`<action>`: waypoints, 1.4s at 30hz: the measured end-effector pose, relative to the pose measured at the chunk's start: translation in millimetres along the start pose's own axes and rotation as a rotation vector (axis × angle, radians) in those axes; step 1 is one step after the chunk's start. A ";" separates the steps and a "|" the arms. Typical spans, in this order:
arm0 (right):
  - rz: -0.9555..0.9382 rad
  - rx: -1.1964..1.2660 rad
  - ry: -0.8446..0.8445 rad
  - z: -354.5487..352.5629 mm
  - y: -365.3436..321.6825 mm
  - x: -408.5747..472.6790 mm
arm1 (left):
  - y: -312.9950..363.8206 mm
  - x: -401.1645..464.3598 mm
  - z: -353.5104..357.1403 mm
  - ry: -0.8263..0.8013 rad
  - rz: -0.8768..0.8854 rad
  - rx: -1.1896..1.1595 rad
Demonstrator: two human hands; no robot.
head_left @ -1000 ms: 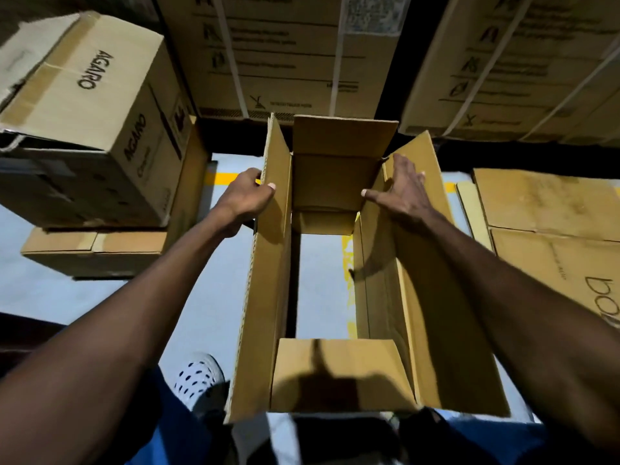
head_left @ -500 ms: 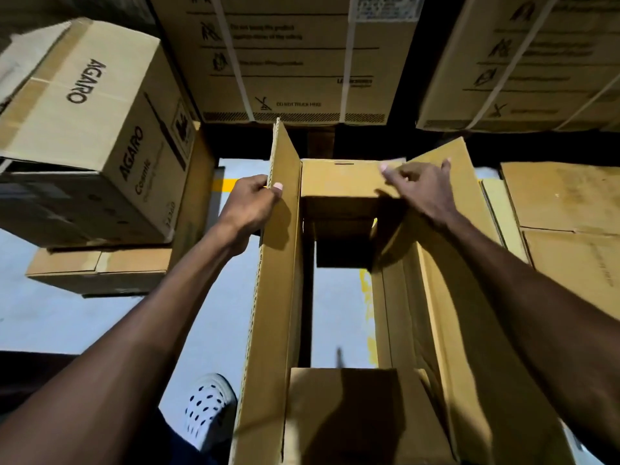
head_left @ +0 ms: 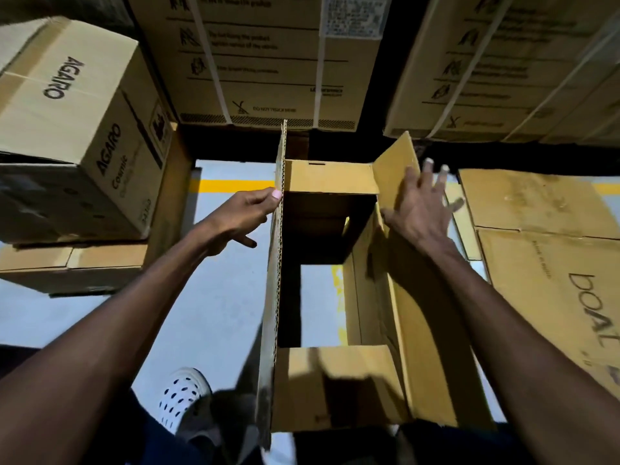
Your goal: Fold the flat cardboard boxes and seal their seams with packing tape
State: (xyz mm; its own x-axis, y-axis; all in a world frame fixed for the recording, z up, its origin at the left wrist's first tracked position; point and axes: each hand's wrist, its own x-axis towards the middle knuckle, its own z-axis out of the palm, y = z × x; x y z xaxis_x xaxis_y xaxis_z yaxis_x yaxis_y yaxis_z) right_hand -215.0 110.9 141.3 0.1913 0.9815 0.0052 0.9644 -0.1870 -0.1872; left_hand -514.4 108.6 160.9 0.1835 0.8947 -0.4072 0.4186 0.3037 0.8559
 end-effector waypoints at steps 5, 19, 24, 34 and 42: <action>0.178 0.616 -0.189 -7.8 23.0 -50.4 | -4.6 -22.8 14.8 -0.081 0.039 0.222; -0.157 0.201 -0.338 75.0 -12.7 -144.9 | -66.0 -45.6 115.0 -0.188 0.104 0.929; -0.132 0.096 -0.283 88.9 -16.7 -147.5 | -79.4 -49.2 135.7 -0.083 0.094 1.020; -0.041 0.375 -0.279 63.6 -25.3 -140.0 | -64.1 -59.1 128.5 0.006 0.124 0.682; -0.183 0.735 -0.021 -25.0 -117.8 -155.5 | -2.6 -109.8 62.3 0.236 0.262 0.252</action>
State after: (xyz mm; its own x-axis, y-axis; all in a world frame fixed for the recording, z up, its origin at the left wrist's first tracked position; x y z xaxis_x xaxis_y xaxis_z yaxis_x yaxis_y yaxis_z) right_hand -353.8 -20.7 187.2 0.0291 0.9962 0.0818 0.6086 0.0473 -0.7920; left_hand -480.2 -10.8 183.6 0.1168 0.9901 -0.0772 0.5940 -0.0074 0.8044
